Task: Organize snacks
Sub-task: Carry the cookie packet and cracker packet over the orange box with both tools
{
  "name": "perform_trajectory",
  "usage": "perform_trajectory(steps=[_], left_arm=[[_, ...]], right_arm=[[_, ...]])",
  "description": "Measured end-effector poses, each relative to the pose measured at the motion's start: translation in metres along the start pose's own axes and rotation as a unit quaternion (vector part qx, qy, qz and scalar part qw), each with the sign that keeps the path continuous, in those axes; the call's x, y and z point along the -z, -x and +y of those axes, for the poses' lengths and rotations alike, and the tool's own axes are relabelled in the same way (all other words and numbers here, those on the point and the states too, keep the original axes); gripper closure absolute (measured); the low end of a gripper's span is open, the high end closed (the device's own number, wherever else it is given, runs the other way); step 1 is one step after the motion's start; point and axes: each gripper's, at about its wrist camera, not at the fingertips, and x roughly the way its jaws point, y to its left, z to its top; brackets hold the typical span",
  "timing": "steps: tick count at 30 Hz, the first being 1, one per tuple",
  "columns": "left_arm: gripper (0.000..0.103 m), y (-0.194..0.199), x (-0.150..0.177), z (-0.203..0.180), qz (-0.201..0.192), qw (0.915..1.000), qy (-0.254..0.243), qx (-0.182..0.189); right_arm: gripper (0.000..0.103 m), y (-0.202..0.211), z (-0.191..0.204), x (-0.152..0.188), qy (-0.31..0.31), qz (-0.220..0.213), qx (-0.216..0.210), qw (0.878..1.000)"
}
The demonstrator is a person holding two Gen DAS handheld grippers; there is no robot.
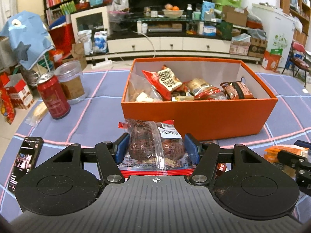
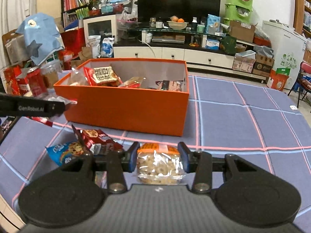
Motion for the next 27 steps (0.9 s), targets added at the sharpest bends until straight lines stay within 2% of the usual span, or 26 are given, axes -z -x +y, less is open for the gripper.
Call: perform_trajectory(steps=[3, 6, 10, 14, 18, 27], left_arm=[[0.075, 0.001, 0.000, 0.000, 0.000, 1.0000, 0.002, 0.002], [0.075, 0.005, -0.001, -0.001, -0.006, 1.0000, -0.001, 0.001], [0.074, 0.008, 0.000, -0.001, -0.009, 0.9999, -0.005, 0.003], [0.074, 0.010, 0.000, -0.002, -0.011, 0.9999, -0.005, 0.005], [0.074, 0.012, 0.000, -0.003, -0.011, 0.9999, -0.008, 0.005], [0.074, 0.019, -0.005, 0.011, -0.016, 0.9998, 0.008, 0.003]], right_arm=[[0.059, 0.004, -0.005, 0.000, -0.004, -0.002, -0.008, 1.000], [0.059, 0.014, -0.005, -0.002, 0.001, -0.024, -0.018, 1.000], [0.059, 0.032, 0.009, -0.003, 0.047, -0.073, -0.001, 0.996], [0.059, 0.040, 0.023, -0.001, 0.096, -0.103, 0.020, 0.990], [0.059, 0.039, 0.027, 0.002, 0.118, -0.107, 0.030, 0.987], [0.059, 0.039, 0.024, -0.003, 0.117, -0.108, 0.030, 0.987]])
